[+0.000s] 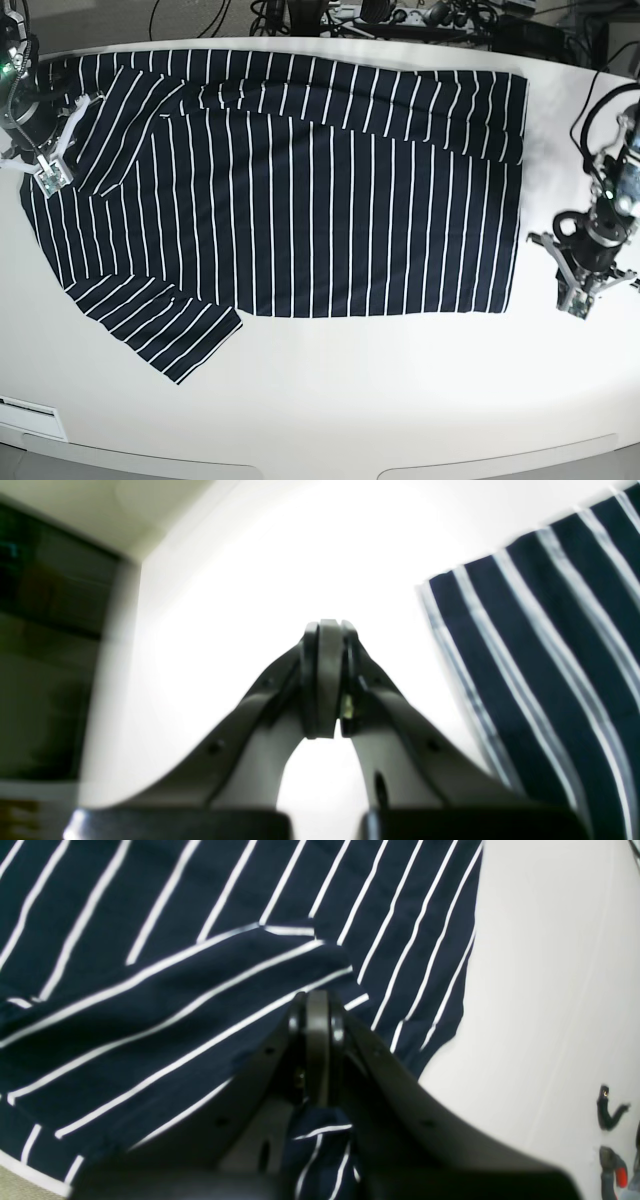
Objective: Fold the T-shirt properly
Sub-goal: 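Release and move both grippers to the shirt's hem corners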
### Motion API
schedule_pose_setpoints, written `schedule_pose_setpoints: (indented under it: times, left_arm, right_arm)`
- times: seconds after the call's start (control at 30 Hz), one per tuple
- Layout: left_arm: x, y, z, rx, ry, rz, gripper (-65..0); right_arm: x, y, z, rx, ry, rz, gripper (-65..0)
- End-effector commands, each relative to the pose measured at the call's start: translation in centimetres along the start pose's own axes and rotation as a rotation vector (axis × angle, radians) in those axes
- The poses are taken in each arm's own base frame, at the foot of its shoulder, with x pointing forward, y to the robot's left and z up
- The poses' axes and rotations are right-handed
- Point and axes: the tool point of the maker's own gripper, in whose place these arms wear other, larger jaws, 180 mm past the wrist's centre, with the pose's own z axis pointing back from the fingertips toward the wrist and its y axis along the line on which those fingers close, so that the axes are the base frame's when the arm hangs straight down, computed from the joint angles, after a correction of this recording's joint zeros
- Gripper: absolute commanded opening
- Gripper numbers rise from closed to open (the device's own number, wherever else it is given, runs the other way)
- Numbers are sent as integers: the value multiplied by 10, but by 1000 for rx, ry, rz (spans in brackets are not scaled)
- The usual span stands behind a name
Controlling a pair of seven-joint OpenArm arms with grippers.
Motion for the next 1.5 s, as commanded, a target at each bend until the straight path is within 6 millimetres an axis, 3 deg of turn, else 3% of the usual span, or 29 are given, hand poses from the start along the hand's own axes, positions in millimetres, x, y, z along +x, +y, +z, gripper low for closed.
schedule_pose_setpoints:
  times: [0.0, 0.13, 0.27, 0.37, 0.4, 0.43, 0.67, 0.87, 1.17, 1.23, 1.33, 1.47]
  left_arm:
    - [16, 21, -3, 2, -46, 52, -650]
    - [16, 11, -23, -256, -64, 313, -650]
    - [6, 15, -41, -306, -18, 506, -646]
    - [-8, 19, -52, -295, 37, 569, -409]
    - [-11, 18, -54, -301, 60, 589, -360]
    - [-16, 14, -55, -316, 93, 611, -353]
    - [-30, -28, -62, -439, 202, 694, -353]
    - [-36, -63, -64, -526, 256, 653, -354]
    - [-32, -73, -63, -572, 250, 612, -356]
    - [-26, -69, -64, -566, 238, 611, -411]
    - [-24, -58, -68, -517, 249, 645, -638]
    - [-15, -49, -71, -491, 239, 650, -650]
  right_arm:
    - [9, -6, 3, -19, -27, 18, -650]
    - [9, -6, 3, -19, -26, 18, -650]
    - [7, -5, 3, -14, -18, 24, -650]
    - [7, -4, 3, -7, -19, 30, -650]
    - [7, -4, 3, -8, -18, 29, -650]
    - [7, -4, 3, -8, -19, 29, -650]
    - [7, -4, 3, -9, -19, 29, -650]
    - [7, -4, 3, -8, -19, 29, -650]
    - [8, -4, 3, -8, -23, 29, -650]
    - [10, -4, 3, -8, -33, 29, -650]
    - [14, -5, 3, -10, -55, 29, -650]
    - [36, -16, 3, -38, -122, 38, -650]
